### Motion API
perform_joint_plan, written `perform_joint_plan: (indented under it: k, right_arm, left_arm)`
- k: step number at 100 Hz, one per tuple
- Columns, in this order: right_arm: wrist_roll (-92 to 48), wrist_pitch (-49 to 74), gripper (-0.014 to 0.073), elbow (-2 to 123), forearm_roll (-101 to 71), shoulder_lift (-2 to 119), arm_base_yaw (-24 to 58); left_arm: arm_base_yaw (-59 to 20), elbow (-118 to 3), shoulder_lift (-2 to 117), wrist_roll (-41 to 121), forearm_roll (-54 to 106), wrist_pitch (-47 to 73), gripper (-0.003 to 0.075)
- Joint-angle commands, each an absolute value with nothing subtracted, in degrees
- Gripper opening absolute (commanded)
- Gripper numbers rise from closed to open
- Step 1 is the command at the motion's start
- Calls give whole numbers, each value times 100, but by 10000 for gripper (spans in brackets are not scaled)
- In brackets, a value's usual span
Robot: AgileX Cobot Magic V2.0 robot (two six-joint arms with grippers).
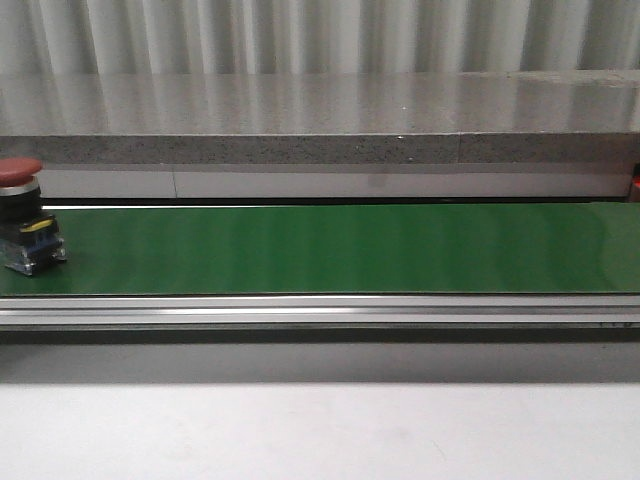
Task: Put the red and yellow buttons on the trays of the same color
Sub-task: 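Move the left gripper down and grasp a yellow push-button on the table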
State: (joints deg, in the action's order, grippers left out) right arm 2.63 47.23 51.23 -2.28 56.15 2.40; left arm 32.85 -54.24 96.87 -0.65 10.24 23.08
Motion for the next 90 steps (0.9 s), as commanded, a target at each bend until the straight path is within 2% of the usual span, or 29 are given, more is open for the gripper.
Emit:
perform_joint_plan:
  k: [1,10,19,31,46,59,90]
  right_arm:
    - [218,4472,-67,5263,-217,5518,250]
    - [218,4472,-67,5263,-217,5518,250]
    - [218,4472,-67,5263,-217,5518,250]
    - [218,4472,-67,5263,-217,5518,250]
    - [218,4472,-67,5263,-217,5518,250]
    - [218,4472,-67,5263,-217,5518,250]
    - [218,4472,-67,5263,-217,5518,250]
  left_arm:
    - [3225,-5665,9606,-100,1073,2112,645]
    - [3225,-5724,9724,-100,1073,2166,608]
    - [3225,-5724,9761,-100,1073,2166,533]
    - [3225,-5724,9761,-100,1073,2166,365]
    - [3225,-5724,9684,-100,1073,2222,118]
    - [3225,-5724,9421,-100,1073,2363,-10]
    - [3027,-5724,8121,-100,1212,2645,-20]
